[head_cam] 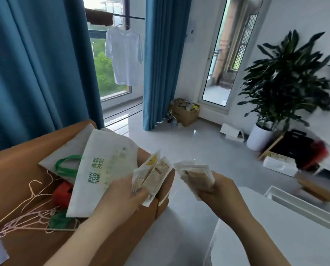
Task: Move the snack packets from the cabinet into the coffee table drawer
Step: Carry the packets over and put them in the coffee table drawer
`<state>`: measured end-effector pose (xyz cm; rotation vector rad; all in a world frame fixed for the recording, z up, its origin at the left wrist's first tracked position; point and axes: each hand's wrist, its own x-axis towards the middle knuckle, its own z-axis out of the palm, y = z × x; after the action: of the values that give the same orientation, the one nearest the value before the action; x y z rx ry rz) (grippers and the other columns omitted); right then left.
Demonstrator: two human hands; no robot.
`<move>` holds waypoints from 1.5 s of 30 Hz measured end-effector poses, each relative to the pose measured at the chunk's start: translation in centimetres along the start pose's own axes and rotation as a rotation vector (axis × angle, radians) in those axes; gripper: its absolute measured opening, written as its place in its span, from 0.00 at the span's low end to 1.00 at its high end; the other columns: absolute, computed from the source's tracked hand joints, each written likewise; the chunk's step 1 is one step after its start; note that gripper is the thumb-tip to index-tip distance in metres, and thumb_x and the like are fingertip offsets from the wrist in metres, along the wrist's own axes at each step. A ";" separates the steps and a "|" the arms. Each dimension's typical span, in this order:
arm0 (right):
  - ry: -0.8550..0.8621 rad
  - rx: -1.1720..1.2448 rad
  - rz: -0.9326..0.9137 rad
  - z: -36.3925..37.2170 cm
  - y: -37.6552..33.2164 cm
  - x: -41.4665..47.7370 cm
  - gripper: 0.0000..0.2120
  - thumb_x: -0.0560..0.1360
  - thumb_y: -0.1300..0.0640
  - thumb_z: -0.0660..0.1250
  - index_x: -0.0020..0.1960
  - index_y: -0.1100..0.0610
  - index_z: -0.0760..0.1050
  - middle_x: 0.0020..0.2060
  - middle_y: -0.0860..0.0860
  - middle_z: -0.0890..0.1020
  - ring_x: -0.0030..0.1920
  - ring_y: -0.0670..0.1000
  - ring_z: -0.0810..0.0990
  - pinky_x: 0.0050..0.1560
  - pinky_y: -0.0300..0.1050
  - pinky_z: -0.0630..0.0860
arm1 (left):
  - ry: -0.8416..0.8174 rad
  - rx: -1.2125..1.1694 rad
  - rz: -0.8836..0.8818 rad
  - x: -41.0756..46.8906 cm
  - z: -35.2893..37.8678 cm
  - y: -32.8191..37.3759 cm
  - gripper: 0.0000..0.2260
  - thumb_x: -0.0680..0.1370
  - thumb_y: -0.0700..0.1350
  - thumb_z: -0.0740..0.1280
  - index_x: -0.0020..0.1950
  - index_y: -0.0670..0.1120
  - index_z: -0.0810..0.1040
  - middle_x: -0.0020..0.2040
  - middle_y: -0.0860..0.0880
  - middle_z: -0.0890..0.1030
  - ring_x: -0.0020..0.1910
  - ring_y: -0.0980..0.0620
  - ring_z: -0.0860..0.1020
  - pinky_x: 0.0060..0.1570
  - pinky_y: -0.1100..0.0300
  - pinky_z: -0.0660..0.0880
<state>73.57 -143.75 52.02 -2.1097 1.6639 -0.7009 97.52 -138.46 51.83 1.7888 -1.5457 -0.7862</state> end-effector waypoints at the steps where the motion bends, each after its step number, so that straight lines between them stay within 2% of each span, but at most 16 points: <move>1: -0.003 0.006 0.029 0.1 0.9 0.6 0.03 0.70 0.57 0.65 0.38 0.54 0.73 0.33 0.50 0.80 0.36 0.53 0.78 0.36 0.50 0.75 | -0.026 -0.007 0.012 1.4 0.6 0.1 0.05 0.74 0.48 0.64 0.47 0.55 0.78 0.36 0.50 0.83 0.29 0.55 0.81 0.36 0.52 0.81; 3: -0.004 0.047 0.081 0.3 2.6 1.8 0.05 0.70 0.53 0.64 0.39 0.55 0.75 0.34 0.50 0.81 0.37 0.53 0.79 0.38 0.50 0.76 | -0.066 -0.019 0.034 4.1 2.1 0.4 0.06 0.74 0.46 0.64 0.44 0.58 0.77 0.35 0.53 0.82 0.28 0.56 0.80 0.31 0.59 0.78; 5: 0.009 0.108 0.131 0.3 4.3 3.2 0.16 0.66 0.42 0.61 0.39 0.54 0.76 0.34 0.49 0.81 0.37 0.51 0.79 0.38 0.49 0.76 | -0.100 -0.020 0.051 6.9 3.8 1.0 0.07 0.74 0.47 0.65 0.41 0.61 0.75 0.34 0.59 0.82 0.29 0.59 0.80 0.32 0.66 0.75; 6: 0.016 0.126 0.157 0.3 5.5 4.1 0.18 0.65 0.40 0.60 0.39 0.54 0.76 0.33 0.50 0.81 0.37 0.51 0.78 0.38 0.49 0.76 | -0.118 -0.014 0.064 8.4 4.8 1.4 0.08 0.74 0.47 0.65 0.41 0.61 0.74 0.33 0.62 0.81 0.29 0.61 0.79 0.31 0.69 0.73; 9: 0.032 0.095 0.222 0.4 9.7 6.8 0.10 0.71 0.48 0.66 0.38 0.55 0.74 0.33 0.50 0.79 0.37 0.53 0.77 0.38 0.51 0.76 | -0.170 -0.024 0.086 12.4 7.7 3.5 0.06 0.74 0.51 0.63 0.40 0.63 0.73 0.32 0.68 0.79 0.29 0.64 0.78 0.31 0.70 0.71; 11: 0.052 0.089 0.267 0.0 12.5 8.6 0.09 0.71 0.50 0.67 0.37 0.54 0.73 0.31 0.49 0.78 0.35 0.52 0.76 0.37 0.51 0.75 | -0.202 -0.050 0.087 15.0 9.7 5.0 0.05 0.73 0.51 0.63 0.39 0.63 0.73 0.32 0.70 0.78 0.29 0.66 0.77 0.32 0.70 0.70; 14: 0.054 0.085 0.330 -1.0 15.9 10.6 0.13 0.71 0.47 0.67 0.35 0.54 0.70 0.29 0.49 0.76 0.32 0.50 0.73 0.33 0.46 0.68 | -0.253 -0.067 0.066 18.5 12.5 6.5 0.04 0.72 0.53 0.63 0.37 0.58 0.75 0.32 0.65 0.80 0.29 0.63 0.78 0.33 0.65 0.72; 17: 0.033 0.088 0.400 -1.5 19.0 12.5 0.10 0.69 0.53 0.66 0.34 0.55 0.68 0.28 0.50 0.74 0.28 0.49 0.67 0.32 0.44 0.65 | -0.303 -0.037 0.036 21.9 14.9 7.0 0.09 0.68 0.57 0.62 0.39 0.54 0.77 0.33 0.55 0.82 0.30 0.59 0.79 0.32 0.63 0.75; 21: 0.021 0.104 0.493 -1.4 22.2 14.7 0.10 0.69 0.55 0.66 0.32 0.53 0.67 0.26 0.49 0.72 0.27 0.47 0.65 0.31 0.43 0.63 | -0.351 -0.011 0.027 26.3 17.9 7.5 0.12 0.68 0.58 0.62 0.42 0.51 0.77 0.33 0.50 0.81 0.29 0.54 0.80 0.31 0.59 0.77; 26: 0.040 0.111 0.572 -0.8 25.3 19.7 0.10 0.68 0.54 0.67 0.32 0.53 0.68 0.25 0.47 0.72 0.26 0.45 0.65 0.30 0.41 0.63 | -0.419 0.017 0.051 33.1 21.3 8.1 0.05 0.74 0.48 0.65 0.47 0.50 0.77 0.34 0.50 0.81 0.30 0.55 0.81 0.26 0.68 0.72; 31: 0.052 0.117 0.642 0.0 27.3 26.4 0.08 0.67 0.54 0.67 0.32 0.51 0.69 0.26 0.46 0.74 0.28 0.46 0.69 0.32 0.41 0.66 | -0.496 0.017 0.080 41.7 22.9 8.2 0.09 0.74 0.45 0.65 0.53 0.51 0.78 0.36 0.51 0.83 0.28 0.54 0.81 0.29 0.66 0.76; 36: 0.077 0.118 0.728 -0.2 28.7 32.3 0.07 0.68 0.52 0.67 0.33 0.50 0.70 0.27 0.47 0.76 0.29 0.46 0.71 0.33 0.41 0.68 | -0.569 0.002 0.091 49.9 24.5 9.5 0.09 0.74 0.45 0.66 0.53 0.55 0.76 0.36 0.52 0.83 0.28 0.53 0.82 0.27 0.62 0.77; 38: 0.099 0.116 0.757 -0.4 29.5 34.1 0.08 0.69 0.52 0.67 0.33 0.50 0.70 0.28 0.46 0.76 0.29 0.45 0.71 0.32 0.40 0.68 | -0.586 0.031 0.112 52.7 25.5 10.2 0.08 0.74 0.46 0.66 0.52 0.55 0.76 0.36 0.51 0.83 0.28 0.53 0.82 0.30 0.58 0.79; 40: 0.106 0.095 0.787 -0.6 30.7 35.6 0.08 0.69 0.51 0.67 0.34 0.51 0.71 0.28 0.48 0.76 0.28 0.45 0.71 0.31 0.38 0.66 | -0.603 0.050 0.116 55.0 26.6 11.0 0.06 0.74 0.46 0.66 0.50 0.53 0.76 0.36 0.50 0.82 0.28 0.53 0.82 0.31 0.60 0.77; 43: 0.111 0.078 0.822 -1.2 33.1 37.8 0.06 0.70 0.53 0.67 0.37 0.54 0.73 0.30 0.50 0.78 0.28 0.45 0.71 0.31 0.38 0.67 | -0.639 0.080 0.143 58.3 28.8 12.5 0.05 0.75 0.48 0.66 0.51 0.52 0.76 0.36 0.49 0.82 0.28 0.54 0.82 0.27 0.67 0.74; 45: 0.124 0.075 0.839 -1.9 35.2 39.5 0.06 0.71 0.52 0.68 0.39 0.54 0.74 0.31 0.49 0.79 0.30 0.46 0.74 0.31 0.38 0.69 | -0.656 0.108 0.161 60.7 30.8 13.7 0.07 0.75 0.49 0.66 0.53 0.52 0.76 0.37 0.49 0.82 0.28 0.54 0.82 0.29 0.65 0.75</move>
<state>51.86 -190.52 39.96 -1.1368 2.2841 -0.5927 72.94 -202.58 41.69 1.5234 -2.1470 -1.3137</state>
